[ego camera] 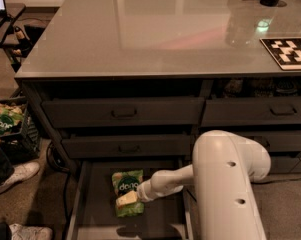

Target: Pick green rice chip bag from bottom drawer and place on counter

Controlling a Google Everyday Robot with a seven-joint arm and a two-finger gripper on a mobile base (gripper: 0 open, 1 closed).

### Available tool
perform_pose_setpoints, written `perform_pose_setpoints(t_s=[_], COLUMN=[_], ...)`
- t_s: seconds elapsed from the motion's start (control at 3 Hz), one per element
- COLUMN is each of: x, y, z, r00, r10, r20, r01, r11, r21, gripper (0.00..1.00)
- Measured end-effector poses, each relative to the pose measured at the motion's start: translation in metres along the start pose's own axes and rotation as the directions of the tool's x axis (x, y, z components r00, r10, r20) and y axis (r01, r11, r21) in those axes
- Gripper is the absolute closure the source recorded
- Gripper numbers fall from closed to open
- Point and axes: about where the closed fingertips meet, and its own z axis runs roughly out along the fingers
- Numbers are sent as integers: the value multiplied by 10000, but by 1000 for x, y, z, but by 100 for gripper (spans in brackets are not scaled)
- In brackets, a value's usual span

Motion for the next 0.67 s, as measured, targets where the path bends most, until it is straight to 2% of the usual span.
perform_pose_setpoints(t_s=[0.33,0.67], x=[-15,-36], y=[-6,-9], z=[22,39], r00=[9998,9996], r10=[143,115], r20=[143,254], r01=[-144,-118], r11=[9999,9999], r21=[50,91], gripper=[7,10])
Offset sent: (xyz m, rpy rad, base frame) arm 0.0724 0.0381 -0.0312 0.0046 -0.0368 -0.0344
